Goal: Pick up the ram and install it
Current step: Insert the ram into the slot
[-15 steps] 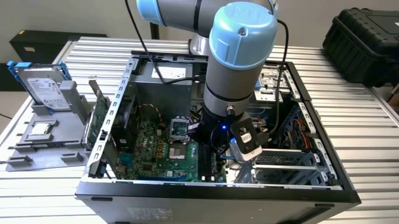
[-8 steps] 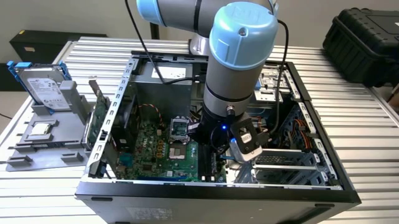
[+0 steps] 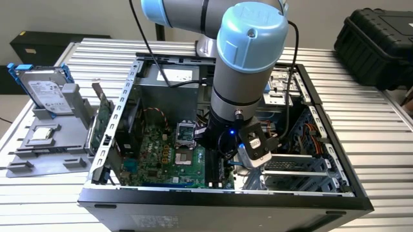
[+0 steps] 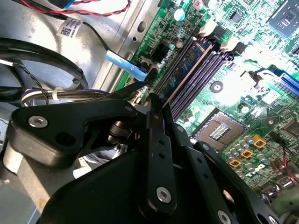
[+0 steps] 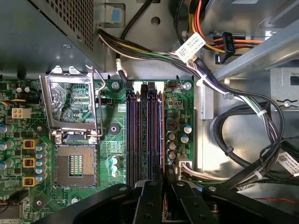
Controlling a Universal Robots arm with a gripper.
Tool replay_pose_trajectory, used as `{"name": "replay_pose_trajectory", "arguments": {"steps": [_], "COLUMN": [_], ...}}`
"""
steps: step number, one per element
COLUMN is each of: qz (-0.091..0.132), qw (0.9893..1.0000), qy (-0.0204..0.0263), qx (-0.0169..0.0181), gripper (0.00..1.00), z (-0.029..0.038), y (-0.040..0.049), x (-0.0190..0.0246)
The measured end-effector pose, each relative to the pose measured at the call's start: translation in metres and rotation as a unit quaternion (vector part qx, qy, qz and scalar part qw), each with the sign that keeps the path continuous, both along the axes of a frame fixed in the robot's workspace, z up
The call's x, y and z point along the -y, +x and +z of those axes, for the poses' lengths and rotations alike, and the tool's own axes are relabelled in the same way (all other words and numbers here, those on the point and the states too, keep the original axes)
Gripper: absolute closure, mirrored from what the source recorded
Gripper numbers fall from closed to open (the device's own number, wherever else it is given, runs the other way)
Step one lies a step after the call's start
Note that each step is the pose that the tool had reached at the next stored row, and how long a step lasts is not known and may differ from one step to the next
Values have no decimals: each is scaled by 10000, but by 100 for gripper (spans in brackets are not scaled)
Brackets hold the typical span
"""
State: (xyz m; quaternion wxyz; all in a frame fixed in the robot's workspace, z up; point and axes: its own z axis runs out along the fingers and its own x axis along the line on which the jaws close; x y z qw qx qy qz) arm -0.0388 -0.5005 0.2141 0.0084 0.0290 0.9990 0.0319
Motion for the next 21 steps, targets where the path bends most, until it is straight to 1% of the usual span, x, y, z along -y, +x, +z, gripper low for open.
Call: {"name": "replay_pose_trajectory", "arguments": {"steps": [4, 11, 21], "qz": [0, 0, 0], "qw": [10000, 10000, 10000], "qy": [0, -1, 1], "qx": [-1, -8, -9], "gripper": [100, 100, 100], "z": [-7, -39, -61], "y": [0, 0, 0], "x": [0, 0, -1]}}
